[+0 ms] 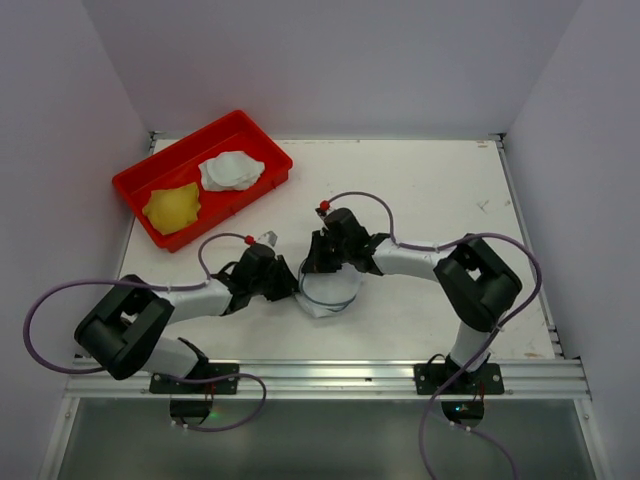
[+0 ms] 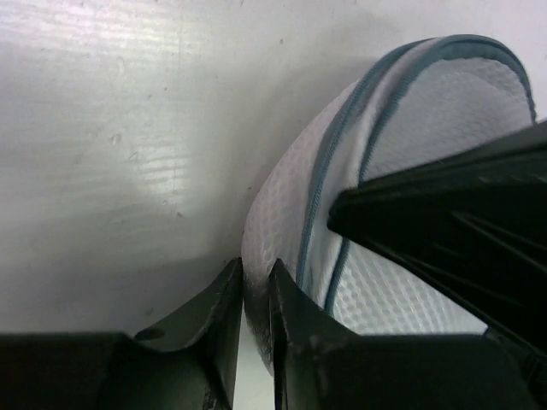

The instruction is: Unzip the laundry bag and remove the bra

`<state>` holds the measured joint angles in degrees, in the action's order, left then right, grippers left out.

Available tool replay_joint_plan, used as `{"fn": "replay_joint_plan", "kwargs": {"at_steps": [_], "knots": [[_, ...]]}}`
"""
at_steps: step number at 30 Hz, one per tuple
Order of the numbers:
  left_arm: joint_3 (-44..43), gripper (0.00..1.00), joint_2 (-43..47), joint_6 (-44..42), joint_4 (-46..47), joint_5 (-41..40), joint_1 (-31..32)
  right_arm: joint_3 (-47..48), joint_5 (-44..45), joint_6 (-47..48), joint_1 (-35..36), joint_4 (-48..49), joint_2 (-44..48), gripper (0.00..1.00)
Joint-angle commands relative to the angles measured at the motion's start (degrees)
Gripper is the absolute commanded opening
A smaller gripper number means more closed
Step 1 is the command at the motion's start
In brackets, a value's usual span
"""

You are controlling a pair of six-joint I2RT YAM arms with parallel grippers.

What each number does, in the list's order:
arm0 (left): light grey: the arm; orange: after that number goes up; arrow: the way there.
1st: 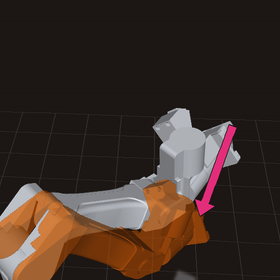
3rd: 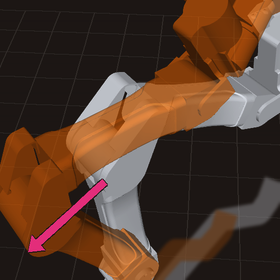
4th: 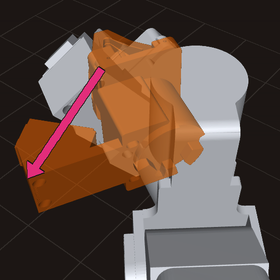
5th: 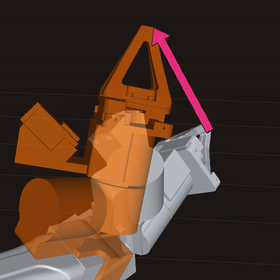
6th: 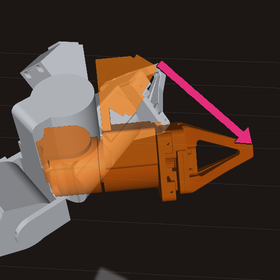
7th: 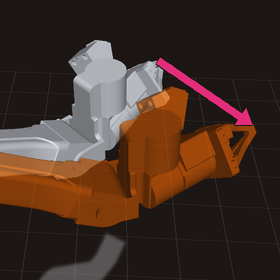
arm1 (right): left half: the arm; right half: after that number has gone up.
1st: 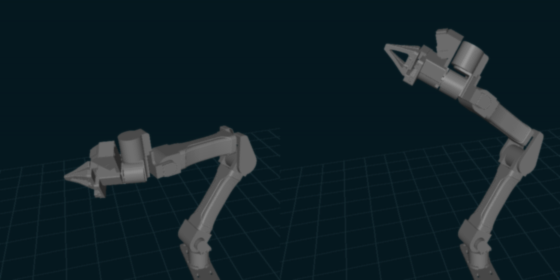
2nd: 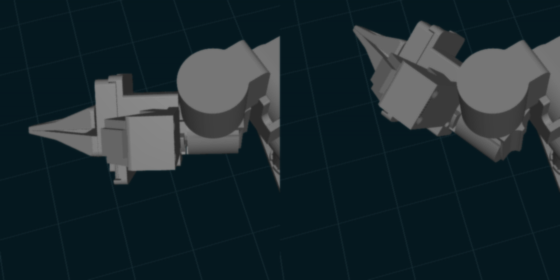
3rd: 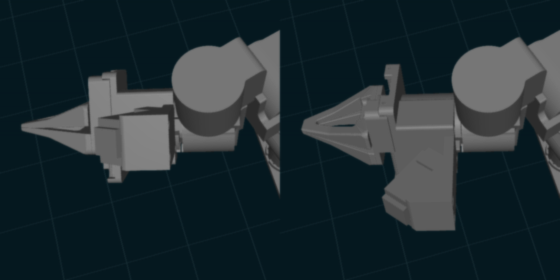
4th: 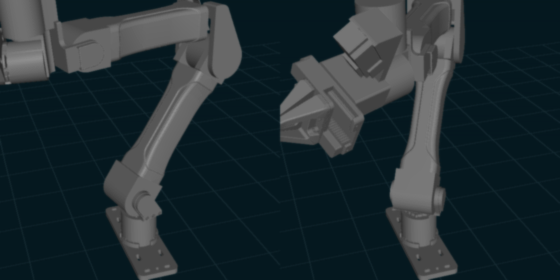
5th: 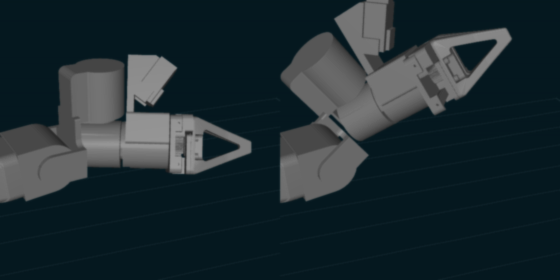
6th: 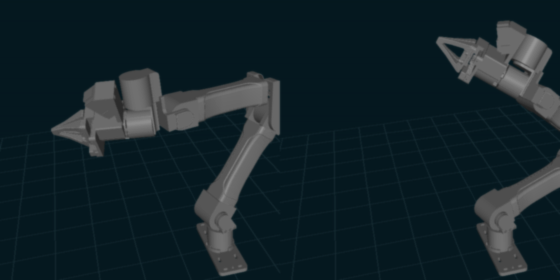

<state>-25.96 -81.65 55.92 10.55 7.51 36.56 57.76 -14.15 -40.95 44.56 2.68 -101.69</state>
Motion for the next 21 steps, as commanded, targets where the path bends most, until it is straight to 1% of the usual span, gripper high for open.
{"fn": "replay_joint_plan", "kwargs": {"at_steps": [1, 2, 4, 5, 7, 8, 9, 10, 11, 12, 13, 14, 15, 17, 18, 21], "knots": [[2.13, 0.25, 2.63, 1.47, 0.80, -1.53, 0.45, -0.89, 2.11, -0.89, -0.35, 1.72, -1.84, 0.04], [2.40, 0.30, 3.15, 1.65, 0.18, -1.79, 0.36, -0.80, 1.59, -0.97, -0.35, 1.54, -2.28, 0.06], [2.40, 0.34, 3.95, 1.74, -0.78, -2.23, 0.36, -0.02, 1.06, -1.15, -0.35, 0.58, -3.68, 0.10], [2.40, 0.38, 5.00, 1.82, -2.36, -2.58, 0.36, 0.34, 0.80, -1.24, -0.35, 0.14, -4.13, 0.16], [2.05, 0.42, 6.67, 1.74, -4.56, -3.81, 0.18, 1.30, 0.44, -1.15, -0.43, -0.74, -5.01, 0.19], [1.79, 0.45, 8.85, 1.47, -7.96, -4.60, 0.10, 1.39, 0.35, -1.24, -0.35, -1.00, -5.44, 0.23], [1.09, 0.46, 10.27, 1.30, -9.91, -6.96, 0.09, 1.48, 0.35, -1.15, -0.43, -1.18, -5.36, 0.25], [0.65, 0.50, 11.76, 1.12, -13.06, -8.55, -0.08, 1.48, 0.35, -1.06, -0.35, -1.36, -5.10, 0.28], [0.12, 0.54, 15.25, 0.51, -15.27, -10.04, -0.34, 1.39, 0.35, -0.80, -0.35, -1.36, -4.05, 0.30], [-1.02, 0.67, 17.20, 0.07, -19.38, -11.36, -0.52, 1.48, 0.70, -0.54, -0.35, -1.53, -3.35, 0.34], [-1.64, 0.74, 19.05, -0.28, -21.51, -13.81, -0.96, 1.83, 0.88, -0.01, -0.35, -2.23, -2.56, 0.36], [-2.60, 0.84, 22.64, -1.07, -25.62, -15.05, -1.22, 2.01, 0.97, 0.34, -0.35, -2.50, -0.98, 0.39], [-4.44, 0.88, 24.32, -1.60, -27.49, -16.46, -1.48, 2.36, 1.14, 0.69, -0.35, -2.76, -0.10, 0.45], [-6.64, 0.96, 28.01, -3.00, -31.10, -19.54, -2.71, 3.50, 1.76, 1.39, -0.35, -5.92, 1.84, 0.50], [-8.91, 1.00, 28.99, -3.62, -34.16, -20.59, -3.24, 4.02, 2.02, 1.83, -0.26, -6.71, 3.93, 0.57], [-13.05, 1.00, 31.72, -5.82, -38.14, -21.31, -5.52, 7.10, 3.08, 3.68, -0.26, -11.80, 7.98, 0.66]]}}
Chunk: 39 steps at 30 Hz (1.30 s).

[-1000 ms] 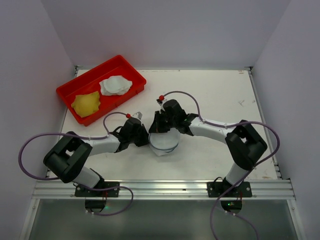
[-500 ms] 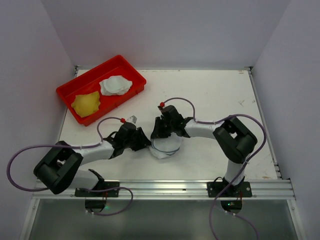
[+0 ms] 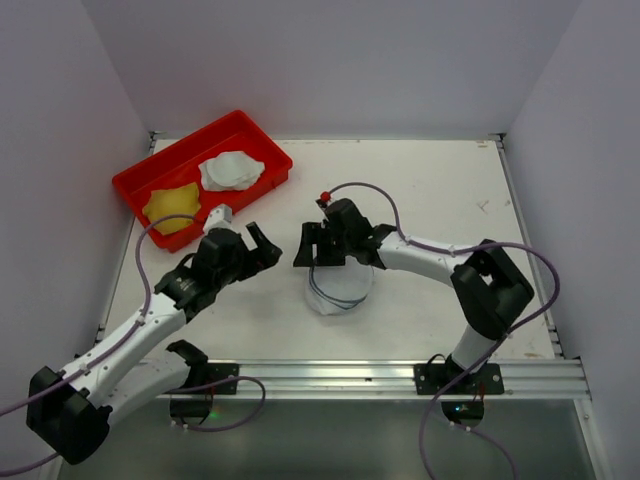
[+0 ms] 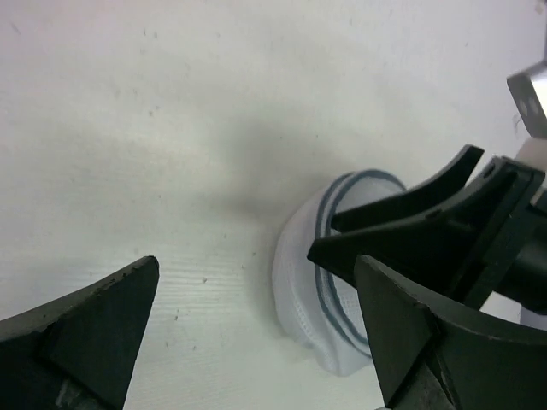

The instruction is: Unzip the laundry bag and remove the bra

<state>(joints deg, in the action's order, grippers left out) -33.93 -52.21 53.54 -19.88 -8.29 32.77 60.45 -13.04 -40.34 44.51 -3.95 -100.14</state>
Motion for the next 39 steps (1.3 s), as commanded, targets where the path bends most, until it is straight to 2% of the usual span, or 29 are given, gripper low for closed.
{"fn": "replay_joint_plan", "kwargs": {"at_steps": [1, 3, 10, 14, 16, 22, 24, 26, 29, 34, 35, 39], "knots": [[-5.87, 1.00, 2.72, -4.57, -8.33, -5.33, -2.97, 6.16, 2.57, 4.12, -0.30, -7.89, 7.23, 0.71], [-8.07, 1.00, 3.77, -5.63, -9.21, -4.89, -4.12, 8.54, 3.72, 5.44, -0.21, -13.42, 8.64, 0.73], [-15.01, 1.00, 0.19, -11.25, -9.30, -3.92, -6.49, 18.73, 12.94, 12.46, -0.74, -25.31, 10.66, 0.96], [-19.57, 1.00, -0.88, -14.07, -11.75, -5.06, -7.46, 18.84, 17.78, 13.79, -4.86, -26.55, 14.07, 0.99], [-21.17, 1.00, -0.53, -15.91, -12.29, -6.73, -8.42, 16.65, 18.93, 14.40, -10.46, -25.68, 16.80, 0.99], [-24.95, 1.00, 1.13, -22.59, -14.74, -7.70, -12.90, 9.97, 26.55, 17.13, -22.78, -24.09, 32.88, 0.99], [-26.09, 1.00, 2.71, -23.39, -16.68, -8.66, -13.17, 8.47, 30.24, 18.27, -24.03, -24.09, 38.41, 0.99], [-28.02, 1.00, 5.61, -24.79, -19.21, -9.54, -13.09, 6.80, 37.51, 20.12, -24.21, -25.14, 47.11, 0.99], [-31.70, 1.00, 10.27, -27.60, -22.99, -11.65, -13.09, 5.74, 40.89, 21.70, -24.21, -27.34, 58.19, 0.99], [-37.25, 1.00, 18.08, -34.54, -27.75, -13.24, -13.09, 0.74, 39.59, 24.95, -24.21, -27.17, 73.66, 0.99], [-39.17, 1.00, 18.97, -35.08, -29.50, -13.41, -13.09, 0.03, 38.71, 25.57, -24.21, -27.08, 78.38, 0.99], [-40.86, 1.00, 24.33, -35.78, -32.50, -17.01, -13.09, -2.26, 36.94, 27.85, -24.21, -27.52, 87.73, 0.99]]}}
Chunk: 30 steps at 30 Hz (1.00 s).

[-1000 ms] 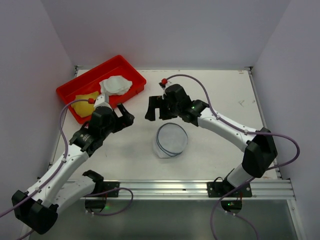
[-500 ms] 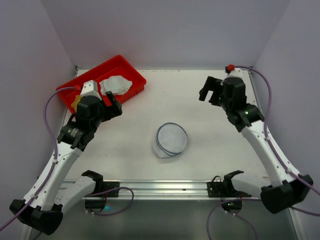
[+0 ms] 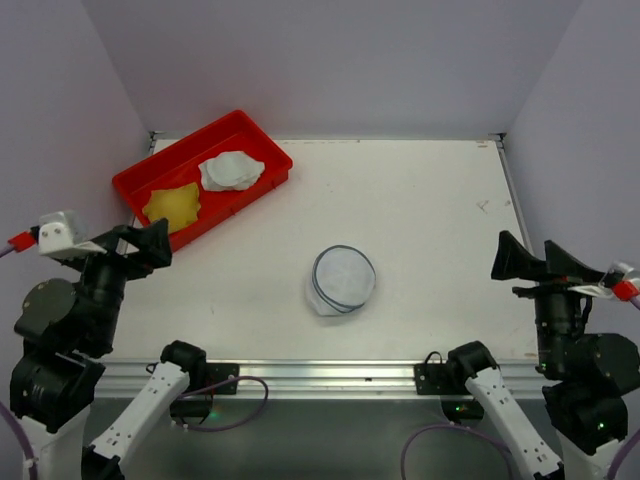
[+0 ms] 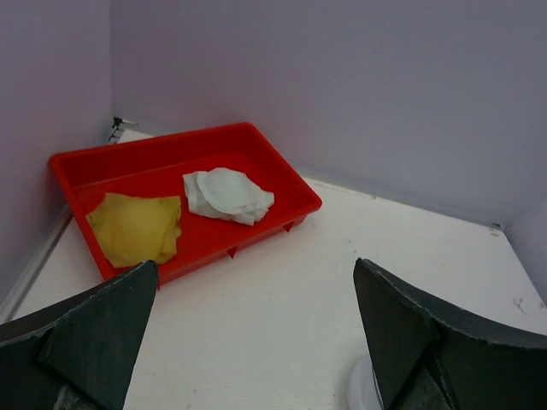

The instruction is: Unzip the laundry bag and remove the bra

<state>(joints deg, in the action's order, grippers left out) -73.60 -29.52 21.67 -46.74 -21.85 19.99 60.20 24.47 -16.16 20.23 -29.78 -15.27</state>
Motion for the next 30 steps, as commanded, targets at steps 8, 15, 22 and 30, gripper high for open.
{"fn": "replay_joint_plan", "kwargs": {"at_steps": [8, 15, 22, 30], "knots": [[2.75, 1.00, 13.51, -3.48, -6.17, -3.82, -0.21, -5.97, -3.11, 6.50, 0.07, -2.47, 12.89, 0.99], [4.70, 1.00, 15.89, -0.84, -8.45, -4.52, -0.21, -8.00, -4.34, 4.48, 0.07, -2.83, 14.83, 0.99], [5.75, 1.00, 16.68, 1.17, -9.16, -6.01, -0.21, -8.61, -6.45, 3.95, 0.07, -1.42, 13.16, 0.99], [6.72, 1.00, 16.16, 2.32, -9.33, -6.37, -0.21, -9.58, -7.33, 4.12, 0.07, 0.42, 12.72, 0.99]]}}
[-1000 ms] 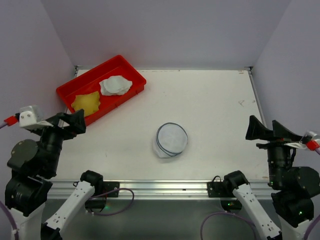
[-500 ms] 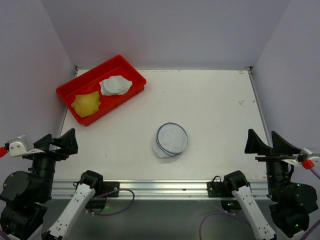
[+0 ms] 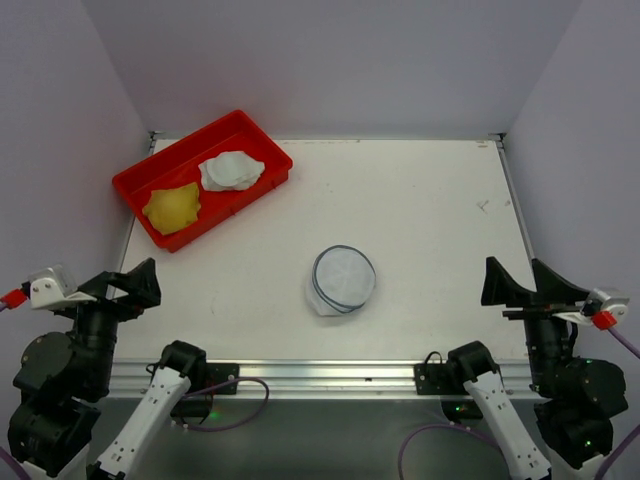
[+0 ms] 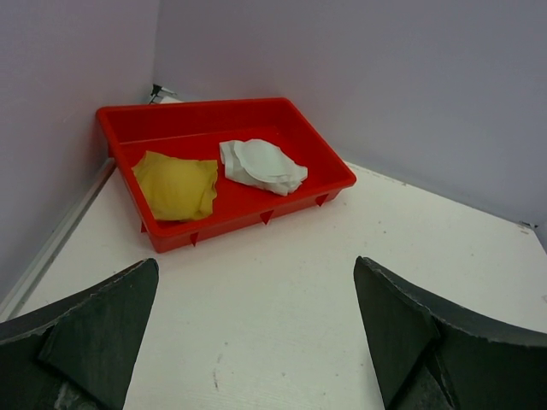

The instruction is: Unzip the laundry bag and remove the bra

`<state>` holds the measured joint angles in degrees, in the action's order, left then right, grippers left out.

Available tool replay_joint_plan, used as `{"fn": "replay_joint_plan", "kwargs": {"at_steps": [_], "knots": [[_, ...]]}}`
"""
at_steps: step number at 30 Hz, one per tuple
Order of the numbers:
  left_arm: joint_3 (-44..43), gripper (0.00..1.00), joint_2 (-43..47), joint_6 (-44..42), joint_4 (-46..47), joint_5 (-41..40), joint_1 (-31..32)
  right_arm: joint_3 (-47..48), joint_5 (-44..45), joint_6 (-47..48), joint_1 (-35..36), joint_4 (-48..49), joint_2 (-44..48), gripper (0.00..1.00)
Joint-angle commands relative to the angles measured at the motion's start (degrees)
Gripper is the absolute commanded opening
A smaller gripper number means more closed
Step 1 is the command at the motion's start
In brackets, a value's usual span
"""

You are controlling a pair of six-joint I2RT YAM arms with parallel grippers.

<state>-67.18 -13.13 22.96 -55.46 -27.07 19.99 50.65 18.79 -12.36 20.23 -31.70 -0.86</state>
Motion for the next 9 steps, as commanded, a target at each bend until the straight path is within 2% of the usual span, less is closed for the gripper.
{"fn": "replay_joint_plan", "kwargs": {"at_steps": [1, 9], "knots": [[0.55, 1.00, -0.41, 1.29, -0.87, -1.23, -0.21, 0.15, -2.00, 0.15, 0.07, 2.26, -2.03, 0.99], [2.31, 1.00, -0.76, 1.12, 0.18, -1.85, -0.21, 0.06, -3.05, -0.21, 0.07, 3.05, -1.86, 0.99]]}}
